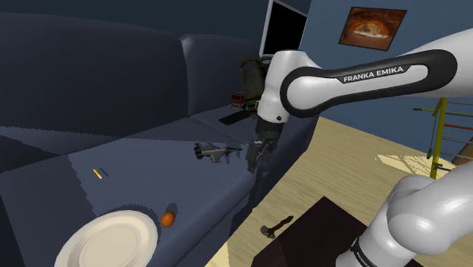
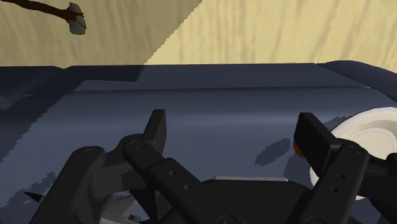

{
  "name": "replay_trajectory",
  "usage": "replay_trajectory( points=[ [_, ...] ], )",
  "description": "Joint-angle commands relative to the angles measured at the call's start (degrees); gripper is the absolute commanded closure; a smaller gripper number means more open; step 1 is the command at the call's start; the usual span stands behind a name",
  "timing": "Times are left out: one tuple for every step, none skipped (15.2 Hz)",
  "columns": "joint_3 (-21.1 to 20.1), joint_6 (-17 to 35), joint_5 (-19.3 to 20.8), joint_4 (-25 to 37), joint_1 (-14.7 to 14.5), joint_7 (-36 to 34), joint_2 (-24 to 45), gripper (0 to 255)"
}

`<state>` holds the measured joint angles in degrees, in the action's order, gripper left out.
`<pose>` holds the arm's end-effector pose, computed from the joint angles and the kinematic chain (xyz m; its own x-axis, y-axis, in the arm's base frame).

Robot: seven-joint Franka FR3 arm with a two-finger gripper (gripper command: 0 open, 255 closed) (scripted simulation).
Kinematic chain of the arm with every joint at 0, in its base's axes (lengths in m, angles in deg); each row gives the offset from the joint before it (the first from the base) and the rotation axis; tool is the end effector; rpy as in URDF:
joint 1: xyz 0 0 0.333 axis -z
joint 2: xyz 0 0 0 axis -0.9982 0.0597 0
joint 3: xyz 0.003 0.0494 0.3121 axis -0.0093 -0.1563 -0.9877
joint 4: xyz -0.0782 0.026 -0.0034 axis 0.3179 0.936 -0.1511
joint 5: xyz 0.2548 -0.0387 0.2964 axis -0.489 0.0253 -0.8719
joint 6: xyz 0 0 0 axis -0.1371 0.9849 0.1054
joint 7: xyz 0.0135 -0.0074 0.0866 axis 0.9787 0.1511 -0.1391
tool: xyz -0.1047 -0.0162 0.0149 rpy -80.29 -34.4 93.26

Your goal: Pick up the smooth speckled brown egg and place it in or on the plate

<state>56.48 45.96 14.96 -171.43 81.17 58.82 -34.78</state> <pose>0.3690 0.1838 0.4484 0.9748 0.2220 -0.0211 0.2187 -0.9703 -0.1037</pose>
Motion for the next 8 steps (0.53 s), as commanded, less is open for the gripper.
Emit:
replay_trajectory(
  points=[
    [-2.01, 3.87, -0.24, 0.99, -0.35, -1.66, 3.89, 0],
    [-2.92, 5.65, -0.17, 1.48, -0.5, -2.48, 5.75, 0],
    [-3.84, 7.39, 0.0, 2.04, -0.61, -3.34, 7.67, 0],
    [-4.73, 9.1, 0.3, 2.68, -0.71, -4.25, 9.65, 0],
    [-5.61, 10.78, 0.72, 3.4, -0.79, -5.22, 11.67, 0],
    [-6.46, 12.41, 1.29, 4.19, -0.86, -6.26, 13.74, 0],
    [-7.28, 13.99, 2.0, 5.05, -0.93, -7.36, 15.86, 0],
    [-8.05, 15.51, 2.87, 5.98, -1.02, -8.55, 18.02, 0]
  ],
)
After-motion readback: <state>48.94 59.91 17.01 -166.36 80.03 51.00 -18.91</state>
